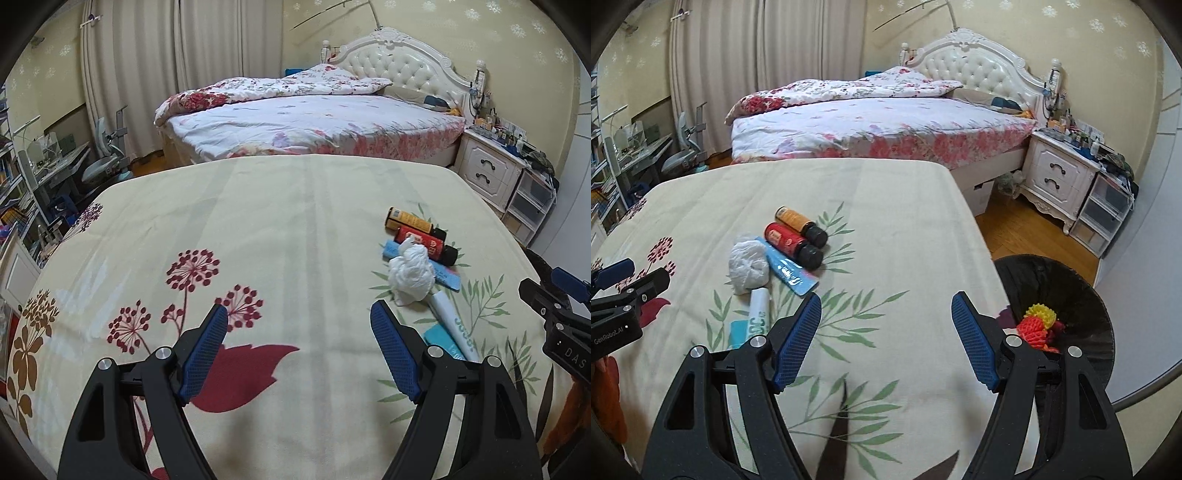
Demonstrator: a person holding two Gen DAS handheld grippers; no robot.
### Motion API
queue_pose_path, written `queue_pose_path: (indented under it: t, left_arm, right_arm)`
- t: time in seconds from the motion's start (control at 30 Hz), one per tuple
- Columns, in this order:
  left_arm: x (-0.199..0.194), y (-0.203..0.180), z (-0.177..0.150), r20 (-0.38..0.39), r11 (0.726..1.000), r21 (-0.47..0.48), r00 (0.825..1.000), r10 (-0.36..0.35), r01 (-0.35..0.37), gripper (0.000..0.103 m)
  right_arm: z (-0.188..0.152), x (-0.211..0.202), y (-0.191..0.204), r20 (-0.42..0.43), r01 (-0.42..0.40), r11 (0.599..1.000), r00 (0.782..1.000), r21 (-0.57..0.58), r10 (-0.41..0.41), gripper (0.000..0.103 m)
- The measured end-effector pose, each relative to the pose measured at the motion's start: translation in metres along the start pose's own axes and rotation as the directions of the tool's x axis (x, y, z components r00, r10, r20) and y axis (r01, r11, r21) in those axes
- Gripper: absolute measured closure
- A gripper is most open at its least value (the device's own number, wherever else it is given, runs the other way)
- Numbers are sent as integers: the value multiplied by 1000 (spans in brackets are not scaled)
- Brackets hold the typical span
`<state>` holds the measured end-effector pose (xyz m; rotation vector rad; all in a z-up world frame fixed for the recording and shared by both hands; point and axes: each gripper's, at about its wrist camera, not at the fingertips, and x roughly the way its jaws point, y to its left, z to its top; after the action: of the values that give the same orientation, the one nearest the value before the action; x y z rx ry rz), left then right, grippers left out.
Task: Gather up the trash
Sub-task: 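Grasp the white toothpaste tube with the right gripper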
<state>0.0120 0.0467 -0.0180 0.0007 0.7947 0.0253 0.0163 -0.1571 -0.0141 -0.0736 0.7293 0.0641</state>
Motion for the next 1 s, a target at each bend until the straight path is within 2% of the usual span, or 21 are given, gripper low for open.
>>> queue_pose_path:
  t: [0.2, 0.27, 0.4, 0.47, 0.9, 0.93, 1.0]
  left_arm:
    - [-5, 27, -9, -10, 998, -48, 1000, 29, -29, 26]
    - [-6, 33, -12, -14, 998, -62, 999, 32, -32, 26]
    - [-5, 36, -17, -22, 997, -71, 999, 26, -28, 26]
    - [-5, 35, -18, -27, 997, -71, 999, 18, -20, 26]
    - [1, 4, -23, -57, 999, -31, 998, -27, 25, 26]
    - [1, 2, -23, -58, 999, -29, 998, -27, 25, 26]
    - [1, -1, -23, -59, 999, -27, 998, -26, 25, 26]
  right_arm:
    - [-4, 4, 40, -32, -59, 995, 998, -76, 57, 33]
    - [-6, 7, 51, -54, -82, 992, 996, -98, 77, 43]
    - [-10, 17, 68, -104, -93, 986, 991, -138, 79, 50]
    - [-13, 26, 68, -148, -89, 986, 987, -138, 68, 65]
    - [-18, 25, 58, -176, -136, 980, 978, -146, 110, 66]
    - [-19, 24, 57, -178, -145, 979, 977, -146, 118, 69]
    - [-21, 23, 56, -189, -153, 978, 974, -144, 124, 84]
